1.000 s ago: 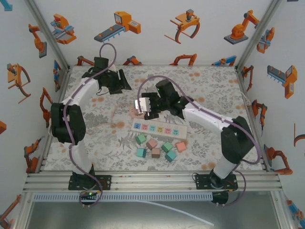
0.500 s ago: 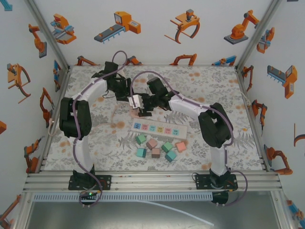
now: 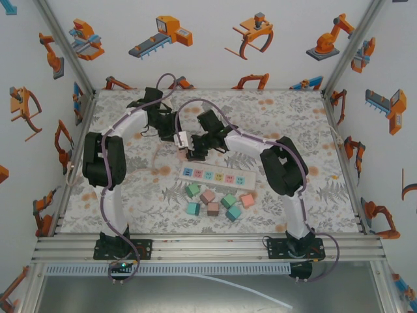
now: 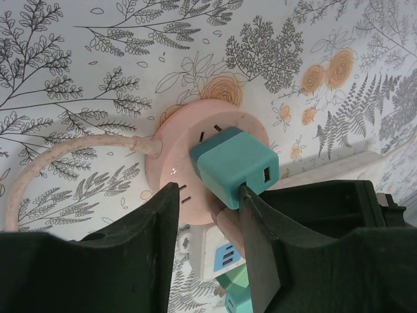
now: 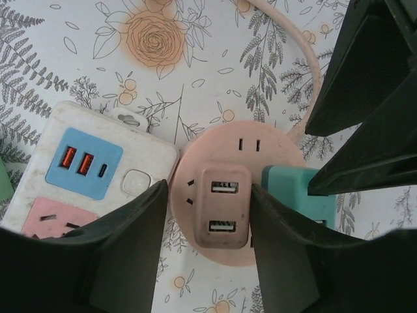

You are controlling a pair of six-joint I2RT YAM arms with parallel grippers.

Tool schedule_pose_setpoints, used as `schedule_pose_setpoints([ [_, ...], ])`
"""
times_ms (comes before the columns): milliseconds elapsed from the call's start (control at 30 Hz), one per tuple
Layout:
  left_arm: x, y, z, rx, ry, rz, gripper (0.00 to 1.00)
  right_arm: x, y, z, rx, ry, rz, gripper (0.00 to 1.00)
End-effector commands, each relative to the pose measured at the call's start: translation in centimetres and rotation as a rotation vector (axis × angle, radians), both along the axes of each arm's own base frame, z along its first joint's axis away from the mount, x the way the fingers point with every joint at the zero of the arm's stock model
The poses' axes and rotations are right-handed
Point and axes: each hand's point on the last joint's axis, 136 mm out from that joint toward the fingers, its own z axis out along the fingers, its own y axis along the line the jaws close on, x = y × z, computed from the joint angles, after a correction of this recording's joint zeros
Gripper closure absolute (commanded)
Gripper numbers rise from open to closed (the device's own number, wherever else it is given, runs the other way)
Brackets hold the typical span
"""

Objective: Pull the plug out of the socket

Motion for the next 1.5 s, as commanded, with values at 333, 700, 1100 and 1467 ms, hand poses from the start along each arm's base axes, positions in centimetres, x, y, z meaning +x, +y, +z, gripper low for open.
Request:
schedule_pose_setpoints([
  [333,-2.3,-1.1,-3.7,0.054,0.087,-0.069,0.58,0.3,0.9,3.0,0.061,0.033,-0.025,0.74],
  [700,-2.6,-1.5,-4.5,0.084,0.084,-0.104,0.58,0.5,1.1,3.1,0.082,0.062,-0.056,0.83],
  [1100,-2.9,-1.6,-4.9,0.112,0.081,-0.124,0.58,0.5,1.0,4.0,0.1,0.07,-0.062,0.83],
  [1467,-2.9,-1.6,-4.9,0.129,0.071,-0.124,0.59,1.0,1.2,5.9,0.183,0.062,-0.095,0.83],
])
